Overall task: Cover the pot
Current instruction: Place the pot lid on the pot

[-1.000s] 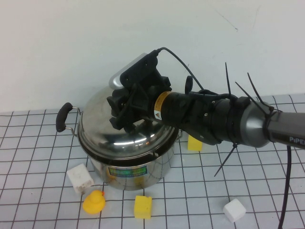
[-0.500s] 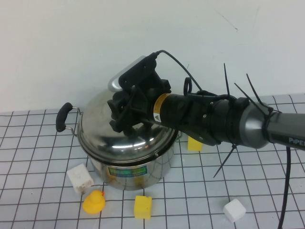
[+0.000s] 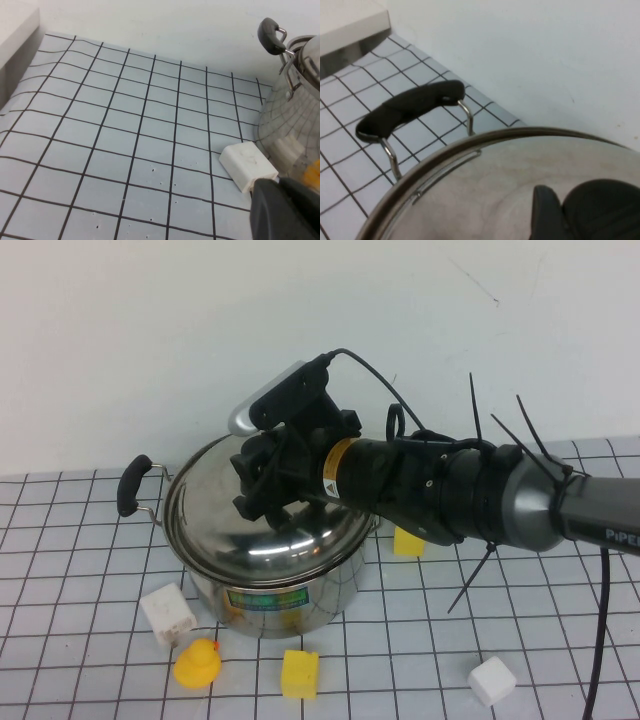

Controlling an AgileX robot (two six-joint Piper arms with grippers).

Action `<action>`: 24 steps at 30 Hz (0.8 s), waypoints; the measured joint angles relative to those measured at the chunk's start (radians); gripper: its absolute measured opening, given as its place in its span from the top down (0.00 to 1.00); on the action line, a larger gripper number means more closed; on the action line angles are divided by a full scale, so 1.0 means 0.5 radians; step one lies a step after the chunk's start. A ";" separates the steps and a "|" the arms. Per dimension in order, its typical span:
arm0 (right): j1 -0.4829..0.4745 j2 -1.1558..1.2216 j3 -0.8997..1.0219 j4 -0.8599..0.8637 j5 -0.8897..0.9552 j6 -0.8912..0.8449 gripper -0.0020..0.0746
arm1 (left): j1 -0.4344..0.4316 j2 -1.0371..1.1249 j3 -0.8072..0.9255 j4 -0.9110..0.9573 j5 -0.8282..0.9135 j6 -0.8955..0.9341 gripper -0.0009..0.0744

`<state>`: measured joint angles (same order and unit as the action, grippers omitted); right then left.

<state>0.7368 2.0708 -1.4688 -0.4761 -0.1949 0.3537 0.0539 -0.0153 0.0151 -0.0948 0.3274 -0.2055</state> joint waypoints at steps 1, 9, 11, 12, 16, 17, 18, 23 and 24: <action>0.000 0.000 0.000 0.000 -0.019 0.000 0.52 | 0.000 0.000 0.000 0.000 0.000 0.000 0.99; 0.000 0.000 0.000 -0.013 -0.152 0.005 0.52 | 0.000 0.000 0.000 0.000 0.000 0.004 0.99; 0.000 0.000 0.000 -0.013 -0.148 0.005 0.52 | 0.000 0.000 0.000 0.000 0.000 0.004 0.99; 0.000 0.000 0.000 -0.013 -0.148 0.005 0.52 | 0.000 0.000 0.000 0.000 0.000 0.004 0.99; 0.000 0.000 0.000 -0.013 -0.144 0.005 0.52 | 0.000 0.000 0.000 0.000 0.000 0.004 0.99; 0.000 0.000 0.000 -0.013 -0.144 0.005 0.52 | 0.000 0.000 0.000 0.000 0.000 0.004 0.99; 0.000 0.000 0.000 -0.013 -0.132 0.005 0.52 | 0.000 0.000 0.000 0.000 0.000 0.004 0.99; 0.000 0.000 0.000 -0.013 -0.058 0.007 0.52 | 0.000 0.000 0.000 0.000 0.000 0.004 0.99; 0.000 0.000 0.000 -0.013 -0.046 0.007 0.52 | 0.000 0.000 0.000 0.000 0.000 0.004 0.99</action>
<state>0.7368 2.0708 -1.4688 -0.4827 -0.2179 0.3574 0.0539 -0.0153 0.0151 -0.0948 0.3274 -0.2035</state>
